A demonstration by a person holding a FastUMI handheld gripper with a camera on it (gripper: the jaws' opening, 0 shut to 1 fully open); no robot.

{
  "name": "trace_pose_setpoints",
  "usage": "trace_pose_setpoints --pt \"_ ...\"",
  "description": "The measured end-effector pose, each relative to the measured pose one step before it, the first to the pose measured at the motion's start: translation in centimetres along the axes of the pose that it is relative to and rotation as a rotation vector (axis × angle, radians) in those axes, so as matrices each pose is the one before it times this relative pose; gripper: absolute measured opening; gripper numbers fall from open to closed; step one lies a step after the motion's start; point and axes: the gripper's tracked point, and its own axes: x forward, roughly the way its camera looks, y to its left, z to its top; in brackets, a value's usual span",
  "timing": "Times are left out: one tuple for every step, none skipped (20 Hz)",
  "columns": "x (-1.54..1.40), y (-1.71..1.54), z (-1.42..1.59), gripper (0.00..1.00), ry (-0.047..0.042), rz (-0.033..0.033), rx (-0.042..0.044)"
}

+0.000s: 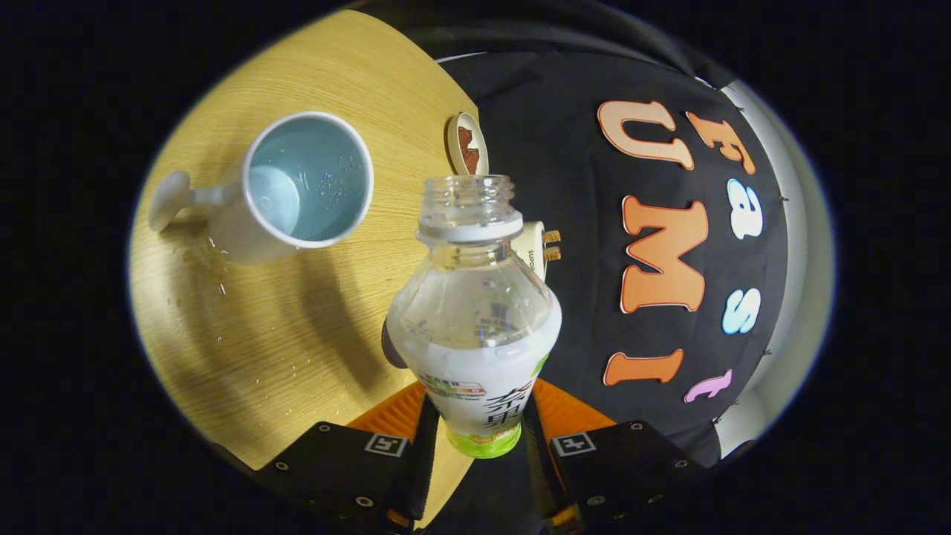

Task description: Take the bottle from table, then pour the juice into the cup, finally place the bottle on the coaster

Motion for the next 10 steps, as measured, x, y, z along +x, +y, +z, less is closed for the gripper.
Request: trace_pose_setpoints --pt "0.022 -0.143 0.098 0.56 -0.00178 -0.0015 -0.01456" --pt "0.104 -0.049 -0.029 0.56 -0.00114 -0.00095 -0.01291" --pt "0.005 -0.121 0.143 0.56 -0.00489 -0.0011 -0.01122" --pt "0.059 -0.055 0.087 0.56 -0.00255 -0.00232 -0.01242" --pt "-0.04 -0.136 0.139 0.56 -0.00389 -0.00215 -0.01245" --pt "-0.076 -0.121 0.205 0.56 -0.00739 -0.00026 -0.01051" --pt "0.09 -0.094 0.059 0.56 -0.00744 -0.00111 -0.01602" --pt "0.059 -0.252 0.058 0.56 -0.00424 -0.00451 -0.01996" --pt "0.14 -0.251 0.063 0.56 -0.00524 -0.0043 -0.0171" --pt "0.067 -0.157 -0.105 0.56 0.00114 -0.00161 -0.01434"
